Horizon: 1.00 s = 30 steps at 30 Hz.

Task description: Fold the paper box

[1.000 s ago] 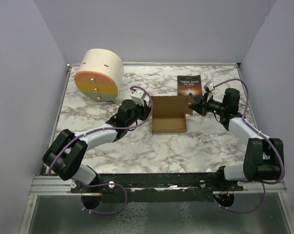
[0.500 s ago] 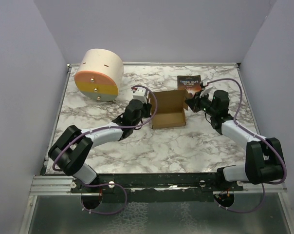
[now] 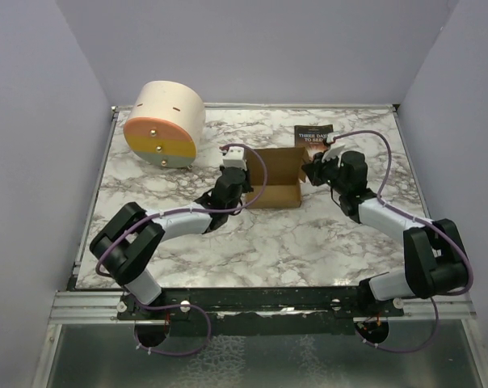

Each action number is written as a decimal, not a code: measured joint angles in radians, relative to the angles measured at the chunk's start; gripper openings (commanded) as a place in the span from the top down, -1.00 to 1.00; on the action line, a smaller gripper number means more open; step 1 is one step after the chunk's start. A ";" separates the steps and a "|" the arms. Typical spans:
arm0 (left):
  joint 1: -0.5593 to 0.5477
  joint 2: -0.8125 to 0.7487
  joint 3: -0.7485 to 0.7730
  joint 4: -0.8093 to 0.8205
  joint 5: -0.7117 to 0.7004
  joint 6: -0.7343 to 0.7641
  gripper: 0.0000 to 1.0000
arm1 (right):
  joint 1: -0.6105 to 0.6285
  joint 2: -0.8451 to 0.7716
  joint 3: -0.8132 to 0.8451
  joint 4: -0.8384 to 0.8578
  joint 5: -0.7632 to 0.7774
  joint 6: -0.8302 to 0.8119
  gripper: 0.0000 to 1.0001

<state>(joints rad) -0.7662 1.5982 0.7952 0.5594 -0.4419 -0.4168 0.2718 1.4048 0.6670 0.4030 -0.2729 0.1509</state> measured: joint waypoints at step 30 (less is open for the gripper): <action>-0.037 0.042 -0.122 0.257 -0.129 0.065 1.00 | 0.050 0.026 -0.004 0.033 0.035 0.054 0.88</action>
<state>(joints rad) -0.8036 1.6398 0.6731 0.8165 -0.5705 -0.3515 0.3222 1.4303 0.6632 0.4358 -0.2379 0.2050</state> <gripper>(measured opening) 0.018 0.046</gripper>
